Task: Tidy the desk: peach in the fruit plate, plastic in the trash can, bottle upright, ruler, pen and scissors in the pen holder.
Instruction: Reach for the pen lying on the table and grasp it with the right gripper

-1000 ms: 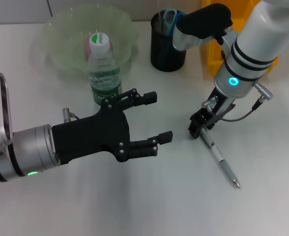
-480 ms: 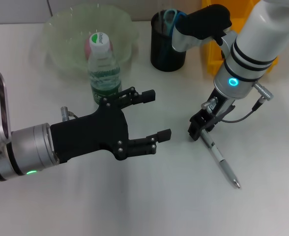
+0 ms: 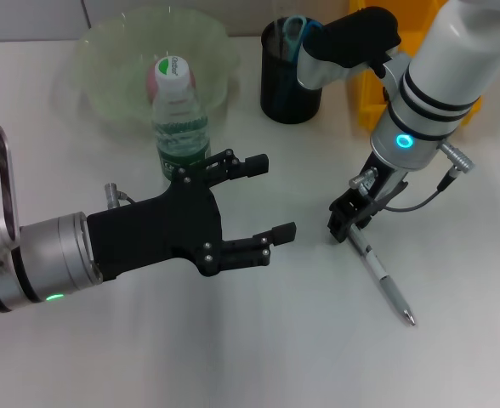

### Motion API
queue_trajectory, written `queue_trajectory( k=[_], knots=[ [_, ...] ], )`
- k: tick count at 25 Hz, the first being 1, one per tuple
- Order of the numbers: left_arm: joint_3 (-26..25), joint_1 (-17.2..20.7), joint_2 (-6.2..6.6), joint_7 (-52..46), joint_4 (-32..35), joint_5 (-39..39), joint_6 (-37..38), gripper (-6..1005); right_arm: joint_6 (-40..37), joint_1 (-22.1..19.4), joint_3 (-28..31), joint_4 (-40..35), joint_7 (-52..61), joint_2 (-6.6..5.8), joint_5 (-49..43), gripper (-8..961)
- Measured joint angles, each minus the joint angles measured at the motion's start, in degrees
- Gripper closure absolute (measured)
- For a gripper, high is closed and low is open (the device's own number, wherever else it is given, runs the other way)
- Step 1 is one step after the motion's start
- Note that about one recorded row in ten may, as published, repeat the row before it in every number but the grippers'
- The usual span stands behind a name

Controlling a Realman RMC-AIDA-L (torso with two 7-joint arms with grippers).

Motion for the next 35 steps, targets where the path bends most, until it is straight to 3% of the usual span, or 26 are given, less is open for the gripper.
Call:
queue_trajectory(
  k=[28, 35],
  knots=[
    [0.0, -0.2, -0.01, 0.0, -0.8, 0.0, 0.0, 169, 0.2, -0.4, -1.5, -0.9, 0.2, 0.00, 0.3, 635],
    [0.0, -0.2, -0.01, 0.0, -0.8, 0.0, 0.0, 169, 0.2, -0.5, -1.5, -0.9, 0.2, 0.00, 0.4, 725]
  ],
)
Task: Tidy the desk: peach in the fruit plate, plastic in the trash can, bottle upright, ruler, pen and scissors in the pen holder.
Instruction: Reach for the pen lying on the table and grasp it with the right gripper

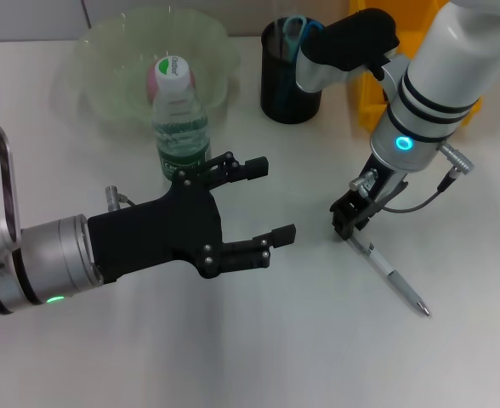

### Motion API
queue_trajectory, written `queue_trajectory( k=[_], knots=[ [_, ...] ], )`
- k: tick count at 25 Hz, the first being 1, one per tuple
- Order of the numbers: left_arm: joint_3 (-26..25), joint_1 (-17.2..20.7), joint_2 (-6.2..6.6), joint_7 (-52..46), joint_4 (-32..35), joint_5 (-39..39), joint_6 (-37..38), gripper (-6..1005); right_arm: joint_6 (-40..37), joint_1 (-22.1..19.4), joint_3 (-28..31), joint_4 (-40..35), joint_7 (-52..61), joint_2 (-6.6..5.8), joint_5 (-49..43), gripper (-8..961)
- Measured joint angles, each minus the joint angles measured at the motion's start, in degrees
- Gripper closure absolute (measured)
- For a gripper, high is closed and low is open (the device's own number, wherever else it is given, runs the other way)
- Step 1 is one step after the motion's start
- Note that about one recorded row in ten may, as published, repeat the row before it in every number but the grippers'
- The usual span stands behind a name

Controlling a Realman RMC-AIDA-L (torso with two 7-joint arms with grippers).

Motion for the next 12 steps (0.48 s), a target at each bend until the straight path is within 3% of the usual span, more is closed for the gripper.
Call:
queue_trajectory(
  k=[12],
  knots=[
    [0.0, 0.1, 0.00, 0.0, 0.0, 0.0, -0.1, 169, 0.2, -0.2, 0.0, -0.3, -0.2, 0.00, 0.1, 729]
  ],
)
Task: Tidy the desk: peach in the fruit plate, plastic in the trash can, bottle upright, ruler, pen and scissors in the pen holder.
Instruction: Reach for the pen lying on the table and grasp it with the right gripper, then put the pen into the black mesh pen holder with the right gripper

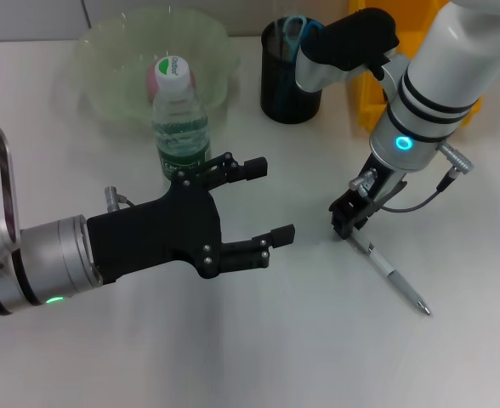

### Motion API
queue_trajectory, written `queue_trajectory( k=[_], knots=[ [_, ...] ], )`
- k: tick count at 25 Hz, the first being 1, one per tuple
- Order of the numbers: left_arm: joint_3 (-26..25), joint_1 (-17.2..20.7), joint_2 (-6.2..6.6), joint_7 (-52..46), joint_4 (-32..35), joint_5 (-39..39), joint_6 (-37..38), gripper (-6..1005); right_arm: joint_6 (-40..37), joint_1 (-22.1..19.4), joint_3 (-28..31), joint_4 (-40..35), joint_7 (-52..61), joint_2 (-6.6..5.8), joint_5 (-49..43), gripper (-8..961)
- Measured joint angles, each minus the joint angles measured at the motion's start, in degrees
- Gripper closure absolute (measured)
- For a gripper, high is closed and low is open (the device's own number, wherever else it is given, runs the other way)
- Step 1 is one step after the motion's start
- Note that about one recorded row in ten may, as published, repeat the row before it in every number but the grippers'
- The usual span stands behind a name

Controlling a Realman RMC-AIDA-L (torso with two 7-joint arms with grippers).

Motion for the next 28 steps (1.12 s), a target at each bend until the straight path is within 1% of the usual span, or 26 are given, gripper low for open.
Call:
queue_trajectory(
  k=[5, 10, 16, 28],
  knots=[
    [-0.1, 0.0, 0.00, 0.0, 0.0, -0.1, 0.0, 169, -0.1, 0.0, -0.4, 0.0, -0.1, 0.00, 0.0, 734],
    [-0.2, 0.0, 0.00, 0.4, 0.0, -0.1, 0.0, 169, -0.1, -0.1, -0.5, -0.2, -0.2, 0.00, 0.0, 770],
    [-0.2, 0.0, 0.00, 0.6, 0.0, -0.1, 0.0, 169, -0.2, -0.8, -0.5, -1.5, -0.2, 0.00, 0.0, 770],
    [-0.2, 0.1, 0.00, 0.7, 0.0, -0.1, 0.0, 169, -1.0, -6.3, -0.2, -9.6, -0.2, 0.00, 0.0, 770]
  ],
)
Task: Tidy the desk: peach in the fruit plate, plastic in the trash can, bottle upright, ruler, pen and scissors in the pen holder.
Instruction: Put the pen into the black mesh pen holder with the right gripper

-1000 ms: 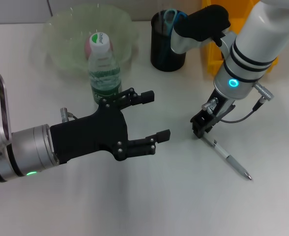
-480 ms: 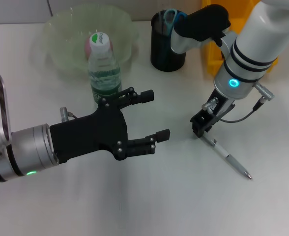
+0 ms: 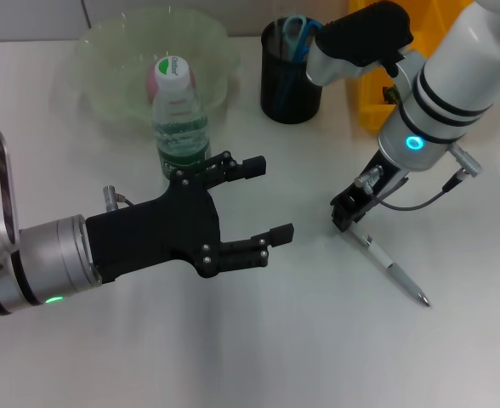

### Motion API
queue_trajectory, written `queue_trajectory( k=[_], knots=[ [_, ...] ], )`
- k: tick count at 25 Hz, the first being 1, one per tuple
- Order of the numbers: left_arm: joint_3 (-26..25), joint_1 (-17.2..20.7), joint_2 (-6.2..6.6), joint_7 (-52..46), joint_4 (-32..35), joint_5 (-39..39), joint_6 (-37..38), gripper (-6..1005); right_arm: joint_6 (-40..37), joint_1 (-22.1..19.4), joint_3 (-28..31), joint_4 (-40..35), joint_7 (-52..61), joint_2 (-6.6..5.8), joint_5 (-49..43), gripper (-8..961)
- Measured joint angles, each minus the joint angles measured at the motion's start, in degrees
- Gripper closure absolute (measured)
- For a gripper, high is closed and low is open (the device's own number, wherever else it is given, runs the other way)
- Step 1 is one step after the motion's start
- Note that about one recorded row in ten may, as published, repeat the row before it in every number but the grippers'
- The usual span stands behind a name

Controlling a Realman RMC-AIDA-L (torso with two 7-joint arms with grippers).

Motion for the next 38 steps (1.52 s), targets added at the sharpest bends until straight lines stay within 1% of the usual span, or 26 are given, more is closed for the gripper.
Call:
queue_trajectory(
  k=[3, 5, 6, 9, 10, 11, 17, 21, 24, 28, 30, 31, 33, 38],
  knots=[
    [0.0, 0.0, 0.00, 0.0, 0.0, 0.0, 0.0, 169, 0.0, -1.8, 0.0, -3.1, 0.0, -0.02, 0.0, 770],
    [0.0, 0.0, 0.00, 0.0, 0.0, 0.0, 0.0, 169, 0.0, -4.5, 0.0, -7.8, 0.0, -0.19, 0.0, 770],
    [0.0, 0.0, 0.00, 0.0, 0.0, 0.0, 0.0, 169, 0.0, -4.5, 0.0, -7.8, 0.0, -0.19, 0.0, 770],
    [0.0, 0.0, 0.00, 0.0, -0.3, 0.0, 0.0, 169, 0.4, -7.5, 0.0, -13.9, 0.0, -0.40, 0.0, 770],
    [0.0, 0.0, 0.00, 0.0, -0.4, 0.0, 0.0, 169, 1.1, -9.7, 0.1, -17.8, 0.0, -0.44, 0.0, 770],
    [0.0, 0.0, 0.00, 0.0, -0.5, 0.0, 0.0, 169, 1.1, -9.7, 0.1, -17.8, 0.0, -0.44, 0.0, 770],
    [-0.7, 0.0, -0.09, 0.0, -0.9, -0.1, 0.0, 169, 3.7, -16.8, 0.6, -30.2, 0.0, -0.41, 0.0, 770],
    [-0.7, -0.1, -0.12, 0.0, -0.9, -0.2, 0.0, 169, 7.6, -20.4, 1.4, -35.9, -0.9, -0.35, 2.0, 770],
    [-0.7, -0.4, -0.17, 0.0, -1.6, -0.7, -0.1, 169, 11.6, -22.5, 3.0, -38.2, -4.8, -0.39, 7.7, 769],
    [-0.7, -0.5, -0.13, 0.1, -2.0, -0.9, -0.3, 169, 15.9, -24.8, 5.1, -39.1, -11.0, -0.38, 14.3, 769],
    [-0.7, -0.4, -0.13, 0.1, -2.0, -1.0, -0.5, 169, 20.4, -26.5, 6.4, -38.7, -16.9, -0.46, 19.2, 769],
    [-0.7, -0.4, -0.12, 0.1, -2.0, -1.0, -0.5, 169, 20.4, -26.5, 6.4, -38.7, -16.9, -0.46, 19.2, 769],
    [-0.7, -0.3, -0.13, 0.1, -2.1, -1.0, -0.8, 169, 22.6, -27.7, 6.9, -38.7, -21.0, -0.47, 22.4, 769],
    [-0.5, -0.6, -0.24, -0.2, -2.1, -1.0, -1.6, 169, 26.7, -31.7, 7.1, -38.9, -33.9, -0.47, 34.1, 769]
  ],
)
